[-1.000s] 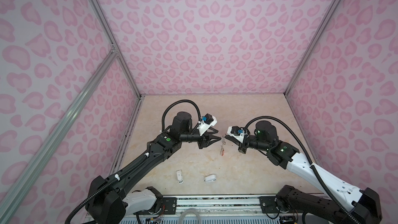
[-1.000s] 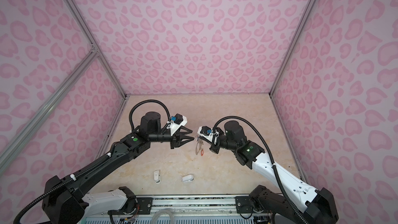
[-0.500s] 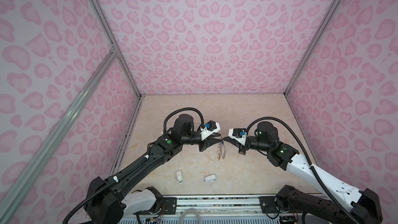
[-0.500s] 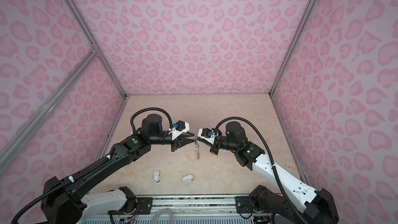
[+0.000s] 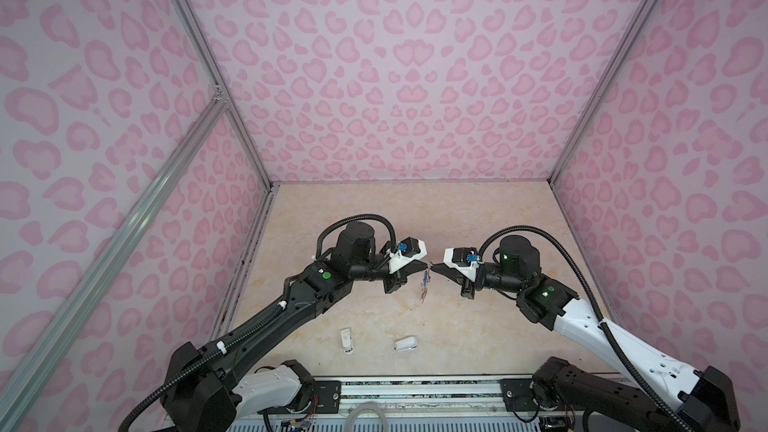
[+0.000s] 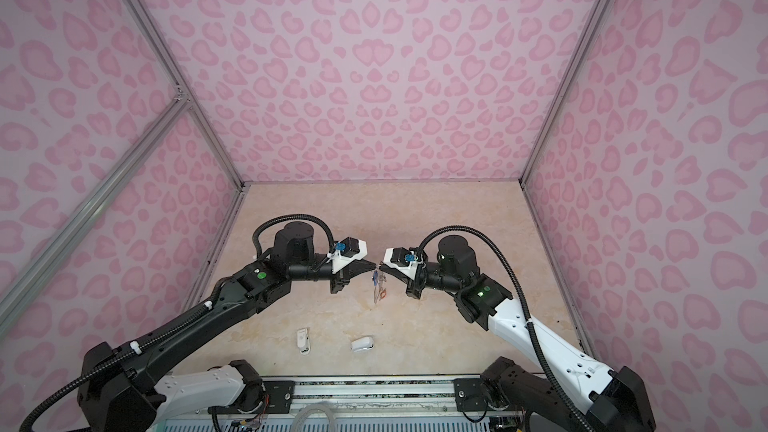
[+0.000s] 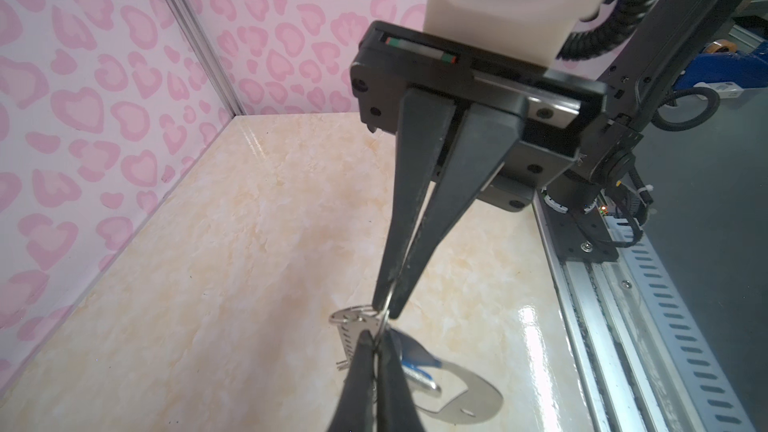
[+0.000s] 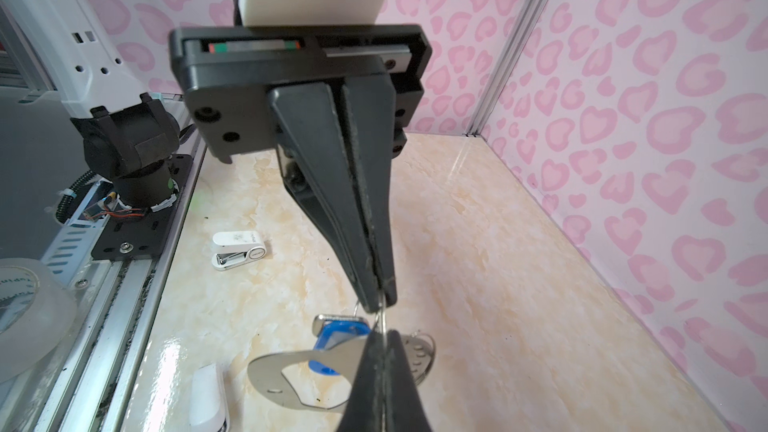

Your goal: Put the keys on the keyring

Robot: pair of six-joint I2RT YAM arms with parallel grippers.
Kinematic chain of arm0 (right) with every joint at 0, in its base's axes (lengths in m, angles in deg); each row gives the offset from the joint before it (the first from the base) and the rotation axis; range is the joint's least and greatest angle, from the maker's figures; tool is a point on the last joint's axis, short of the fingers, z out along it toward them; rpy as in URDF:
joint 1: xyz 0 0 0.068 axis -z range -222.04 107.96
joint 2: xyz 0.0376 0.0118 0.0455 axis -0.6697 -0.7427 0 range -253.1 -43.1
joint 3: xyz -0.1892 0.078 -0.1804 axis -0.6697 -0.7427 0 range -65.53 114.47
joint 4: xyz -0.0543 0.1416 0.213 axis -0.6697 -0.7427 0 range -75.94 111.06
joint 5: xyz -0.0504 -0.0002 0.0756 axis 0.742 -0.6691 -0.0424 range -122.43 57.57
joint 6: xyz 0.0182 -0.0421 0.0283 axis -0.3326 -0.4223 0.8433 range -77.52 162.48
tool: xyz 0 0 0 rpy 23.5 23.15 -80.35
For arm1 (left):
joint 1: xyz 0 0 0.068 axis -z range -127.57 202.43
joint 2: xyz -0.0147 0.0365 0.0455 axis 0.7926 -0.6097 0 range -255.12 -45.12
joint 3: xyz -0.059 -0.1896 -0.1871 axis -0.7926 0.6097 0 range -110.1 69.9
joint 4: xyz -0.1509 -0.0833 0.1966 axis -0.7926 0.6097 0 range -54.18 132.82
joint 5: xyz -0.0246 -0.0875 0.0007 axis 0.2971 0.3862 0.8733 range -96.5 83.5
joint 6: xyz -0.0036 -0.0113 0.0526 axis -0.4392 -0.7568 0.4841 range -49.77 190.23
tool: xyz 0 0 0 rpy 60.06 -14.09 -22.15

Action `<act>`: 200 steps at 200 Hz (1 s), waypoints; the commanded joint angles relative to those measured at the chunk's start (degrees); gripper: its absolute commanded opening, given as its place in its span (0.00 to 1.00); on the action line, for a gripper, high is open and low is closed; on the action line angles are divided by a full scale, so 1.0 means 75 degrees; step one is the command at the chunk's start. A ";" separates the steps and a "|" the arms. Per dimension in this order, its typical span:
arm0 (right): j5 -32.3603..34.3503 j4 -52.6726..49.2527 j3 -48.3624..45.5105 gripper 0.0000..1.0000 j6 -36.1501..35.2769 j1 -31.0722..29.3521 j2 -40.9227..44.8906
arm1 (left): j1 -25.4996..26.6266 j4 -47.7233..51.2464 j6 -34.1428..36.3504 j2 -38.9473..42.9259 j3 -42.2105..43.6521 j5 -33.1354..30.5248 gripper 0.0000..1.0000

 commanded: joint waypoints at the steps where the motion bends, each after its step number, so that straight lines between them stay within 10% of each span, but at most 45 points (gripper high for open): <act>1: 0.0338 0.0128 -0.0027 0.25 0.0013 -0.0014 0.0076 | 0.0133 0.0099 0.0137 0.0088 -0.0170 -0.0360 0.04; 33: 0.0765 0.0114 -0.0040 0.33 -0.0068 -0.0017 0.0313 | 0.0313 0.0782 0.0328 -0.0019 -0.0619 -0.1103 0.04; 165: 0.0106 -0.0150 0.0101 0.03 -0.0312 -0.0050 0.0151 | 0.0811 0.1946 0.0953 -0.0381 -0.1551 -0.1511 0.04; 200: 0.0079 0.0223 -0.0062 0.00 -0.0205 -0.0053 0.0299 | 0.0735 0.1513 0.0707 -0.0150 -0.1119 -0.1762 0.28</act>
